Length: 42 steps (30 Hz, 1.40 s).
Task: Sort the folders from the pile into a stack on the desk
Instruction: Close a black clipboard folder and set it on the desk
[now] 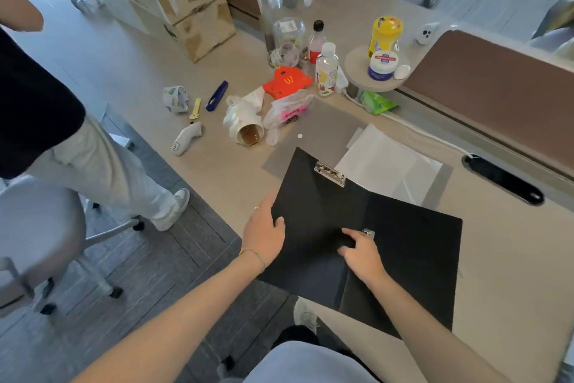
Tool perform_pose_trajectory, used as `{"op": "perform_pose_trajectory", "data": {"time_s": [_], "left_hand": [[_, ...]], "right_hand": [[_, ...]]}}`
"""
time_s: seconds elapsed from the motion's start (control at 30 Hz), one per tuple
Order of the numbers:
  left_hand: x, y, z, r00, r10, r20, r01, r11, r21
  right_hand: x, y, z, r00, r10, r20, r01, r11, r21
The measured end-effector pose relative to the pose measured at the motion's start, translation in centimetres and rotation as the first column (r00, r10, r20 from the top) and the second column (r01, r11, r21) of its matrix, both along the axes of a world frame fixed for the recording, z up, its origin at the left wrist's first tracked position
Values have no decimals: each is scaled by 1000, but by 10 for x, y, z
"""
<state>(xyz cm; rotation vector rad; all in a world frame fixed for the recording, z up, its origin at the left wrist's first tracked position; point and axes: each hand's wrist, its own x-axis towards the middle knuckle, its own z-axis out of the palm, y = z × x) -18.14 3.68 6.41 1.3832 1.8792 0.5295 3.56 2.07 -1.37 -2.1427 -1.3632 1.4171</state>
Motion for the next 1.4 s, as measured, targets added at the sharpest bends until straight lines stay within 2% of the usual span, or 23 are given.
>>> {"op": "perform_pose_trajectory", "data": {"time_s": [0.17, 0.27, 0.37, 0.47, 0.57, 0.63, 0.7, 0.87, 1.1, 1.3, 1.4], "left_hand": [[27, -13, 30, 999, -28, 28, 26, 998, 57], [53, -26, 37, 993, -40, 111, 31, 996, 89], [82, -37, 40, 970, -121, 210, 89, 984, 157], [115, -48, 37, 924, -200, 325, 145, 972, 187], [146, -55, 25, 898, -223, 380, 177, 972, 153], [163, -56, 14, 900, -243, 362, 215, 969, 118], [177, -54, 1, 917, -284, 280, 284, 958, 42], [195, -46, -52, 937, -326, 127, 346, 918, -195], [213, -36, -84, 956, -289, -50, 270, 934, -232], [218, -27, -88, 999, -32, 41, 44, 944, -328], [216, -19, -88, 990, 80, 120, -32, 934, -356]], "right_hand": [[5, -3, 44, 993, -3, -121, 29, 978, 209], [12, -5, 79, 985, -14, -171, 68, 946, 316], [24, -8, 112, 981, -4, -192, 85, 907, 413], [44, -13, 131, 992, 10, -129, 54, 876, 479], [68, -18, 134, 999, -18, 38, -3, 866, 501], [88, -24, 134, 989, -56, 137, -20, 868, 497], [107, -31, 131, 978, -92, 185, -7, 881, 474], [154, -50, 113, 961, -168, 219, 72, 919, 387], [202, -72, 66, 919, -339, 204, 293, 929, 226], [208, -79, 12, 912, -337, 234, 324, 941, 95], [204, -80, 1, 915, -360, 181, 356, 933, 55]]}}
